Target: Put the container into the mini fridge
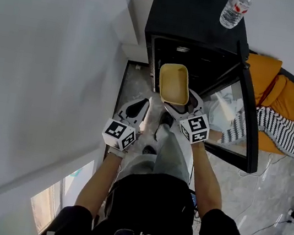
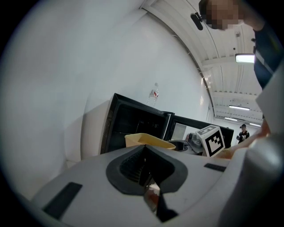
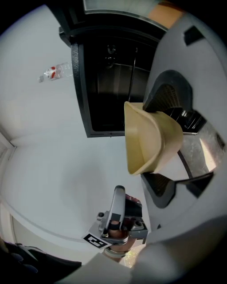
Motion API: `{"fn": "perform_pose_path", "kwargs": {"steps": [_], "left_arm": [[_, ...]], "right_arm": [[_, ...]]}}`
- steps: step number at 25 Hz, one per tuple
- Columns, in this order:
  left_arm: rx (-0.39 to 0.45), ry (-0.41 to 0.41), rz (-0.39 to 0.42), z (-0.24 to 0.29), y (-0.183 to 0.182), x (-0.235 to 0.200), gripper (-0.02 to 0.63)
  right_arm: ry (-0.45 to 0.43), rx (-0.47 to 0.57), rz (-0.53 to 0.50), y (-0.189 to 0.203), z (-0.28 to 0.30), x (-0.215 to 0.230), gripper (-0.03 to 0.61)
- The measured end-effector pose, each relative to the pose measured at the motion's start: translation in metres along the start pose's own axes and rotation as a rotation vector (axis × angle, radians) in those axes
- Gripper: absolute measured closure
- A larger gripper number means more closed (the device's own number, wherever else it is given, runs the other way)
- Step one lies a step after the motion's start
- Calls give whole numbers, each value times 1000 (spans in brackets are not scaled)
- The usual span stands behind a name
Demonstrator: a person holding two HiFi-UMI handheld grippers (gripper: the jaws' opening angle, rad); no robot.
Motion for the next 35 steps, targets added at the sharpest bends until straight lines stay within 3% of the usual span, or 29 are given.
{"fn": "perform_pose_path", "kwargs": {"steps": [9, 17, 35], "left_arm": [[-24, 40, 13, 53, 45, -20, 606], [13, 100, 39, 105, 85, -36, 606], [-30, 117, 33, 194, 178, -71, 606]], "right_arm": [[49, -8, 39, 42, 44, 55, 135], [85, 26, 49, 69, 88, 107, 135], [152, 45, 122, 123, 173, 203, 135]]}}
Point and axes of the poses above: the fingertips, and each gripper's own axes: z forward along the fingers, x to its right, y out of its underside, the point moved 7 cm from there along -z, backward along the fingers, and after that the axes turned 15 degrees about z, right-handed, at the moved point
